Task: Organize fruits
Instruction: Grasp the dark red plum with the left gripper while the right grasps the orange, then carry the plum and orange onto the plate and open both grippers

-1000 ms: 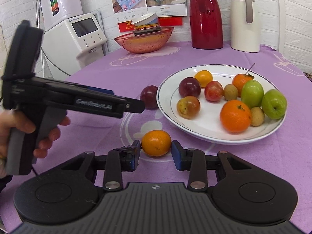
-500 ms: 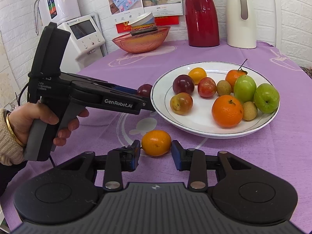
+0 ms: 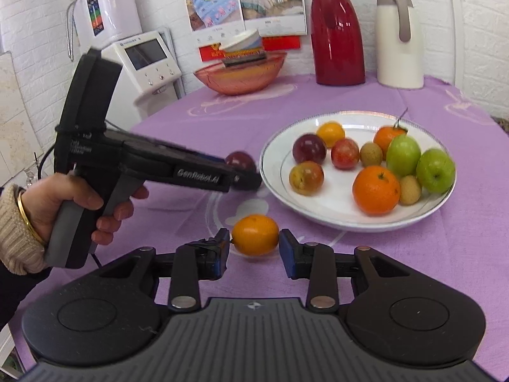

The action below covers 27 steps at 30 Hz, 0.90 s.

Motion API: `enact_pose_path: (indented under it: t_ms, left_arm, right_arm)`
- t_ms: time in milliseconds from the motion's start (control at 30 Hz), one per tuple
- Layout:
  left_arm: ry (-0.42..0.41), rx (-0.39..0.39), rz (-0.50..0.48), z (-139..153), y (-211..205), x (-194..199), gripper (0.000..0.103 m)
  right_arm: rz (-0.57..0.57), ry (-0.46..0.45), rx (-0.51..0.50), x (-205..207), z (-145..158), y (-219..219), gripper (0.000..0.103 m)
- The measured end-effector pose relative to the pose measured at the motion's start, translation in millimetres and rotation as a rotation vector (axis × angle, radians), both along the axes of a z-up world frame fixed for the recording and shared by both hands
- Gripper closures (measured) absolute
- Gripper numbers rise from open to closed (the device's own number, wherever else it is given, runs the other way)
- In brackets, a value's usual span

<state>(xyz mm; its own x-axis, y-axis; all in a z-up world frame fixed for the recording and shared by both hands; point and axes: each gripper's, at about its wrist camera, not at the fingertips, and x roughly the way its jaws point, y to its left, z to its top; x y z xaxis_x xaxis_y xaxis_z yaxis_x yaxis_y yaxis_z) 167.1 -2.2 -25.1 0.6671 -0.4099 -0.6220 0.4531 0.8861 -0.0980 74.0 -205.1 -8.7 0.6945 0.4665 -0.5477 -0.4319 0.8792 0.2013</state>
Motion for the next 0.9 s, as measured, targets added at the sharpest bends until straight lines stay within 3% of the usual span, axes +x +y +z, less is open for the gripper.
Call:
enact_pose_path:
  t_ms: [33,167,233,267,300,500,633,900]
  left_arm:
    - [-0.008,-0.009,-0.004,5.1,0.8,-2.9,0.000]
    - [-0.051,-0.023,-0.032,22.6,-7.6,-8.3,0.000]
    - [-0.058,-0.017,-0.019,23.1,-9.1,-9.3,0.000]
    - [-0.057,-0.023,-0.022,22.3,-7.7,-10.2,0.000]
    - [-0.047,-0.034,-0.014,20.5,-4.2,-10.1,0.000]
    - [-0.029,-0.042,0.023,17.9,6.3,-10.1,0.000]
    - [-0.043,-0.035,0.024,21.0,9.0,-12.7,0.000]
    - [-0.038,-0.046,0.037,18.7,12.7,-9.8,0.000]
  right_arm:
    - [-0.006,-0.017,-0.002,-0.2,4.2,-1.9,0.070]
    - [-0.053,-0.062,-0.025,8.4,13.6,-10.2,0.068]
    - [-0.072,-0.037,-0.017,12.3,10.4,-14.6,0.068]
    - [-0.060,-0.022,0.008,10.2,7.6,-16.9,0.056]
    - [-0.041,-0.013,0.025,5.9,4.8,-17.1,0.053]
    - [0.003,0.000,-0.069,6.3,-14.0,10.4,0.046]
    - [0.020,0.019,-0.065,16.1,-19.1,21.8,0.031]
    - [0.029,0.015,-0.046,24.6,-21.9,32.6,0.031]
